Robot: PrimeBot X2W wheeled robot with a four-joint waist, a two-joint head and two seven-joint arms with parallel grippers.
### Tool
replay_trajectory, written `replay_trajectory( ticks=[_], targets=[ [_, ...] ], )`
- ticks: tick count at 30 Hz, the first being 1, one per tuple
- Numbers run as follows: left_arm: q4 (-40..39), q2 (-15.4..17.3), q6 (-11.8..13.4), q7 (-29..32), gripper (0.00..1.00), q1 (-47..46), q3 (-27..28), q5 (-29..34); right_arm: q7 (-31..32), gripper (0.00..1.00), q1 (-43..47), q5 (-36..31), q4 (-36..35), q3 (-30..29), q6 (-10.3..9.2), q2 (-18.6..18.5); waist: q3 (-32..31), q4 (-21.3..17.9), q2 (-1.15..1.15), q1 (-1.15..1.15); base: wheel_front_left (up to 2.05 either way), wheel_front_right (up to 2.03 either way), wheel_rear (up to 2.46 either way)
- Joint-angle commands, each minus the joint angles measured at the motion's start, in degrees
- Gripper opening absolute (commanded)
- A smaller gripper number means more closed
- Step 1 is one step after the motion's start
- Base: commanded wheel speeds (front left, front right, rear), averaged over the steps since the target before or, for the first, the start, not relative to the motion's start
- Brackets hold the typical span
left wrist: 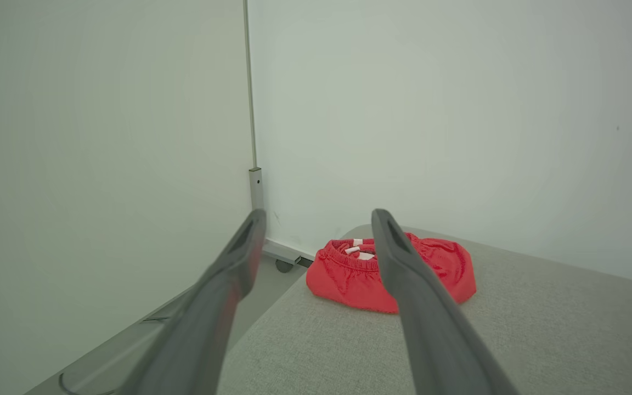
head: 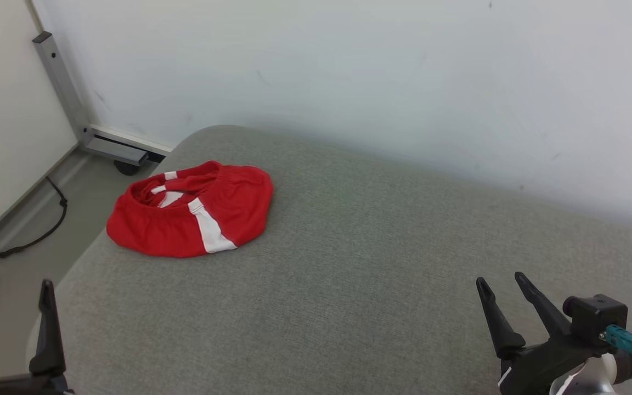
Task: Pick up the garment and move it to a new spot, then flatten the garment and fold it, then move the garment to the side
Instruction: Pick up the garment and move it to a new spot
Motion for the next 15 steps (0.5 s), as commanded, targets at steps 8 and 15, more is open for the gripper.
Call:
replay_trajectory(
  ticks=[8,15],
  targets=[
    [4.65,0.52,-2.34,-0.95,1.00,-8.79,-0.74,-1.22,0.73,1.00,-2.00,0.50,-1.15,0.51,-0.13,-1.59,2.83,-4.90,-0.01,0.00,0.00,0.00,0.00],
    [10.98,1.49,-4.48,-1.19,1.00,-17.45,-0.51,-2.71,1.05,1.00,-3.57,0.60,-2.06,0.74,-0.13,-2.82,5.61,-8.89,-0.01,0.00,0.00,0.00,0.00]
  ],
)
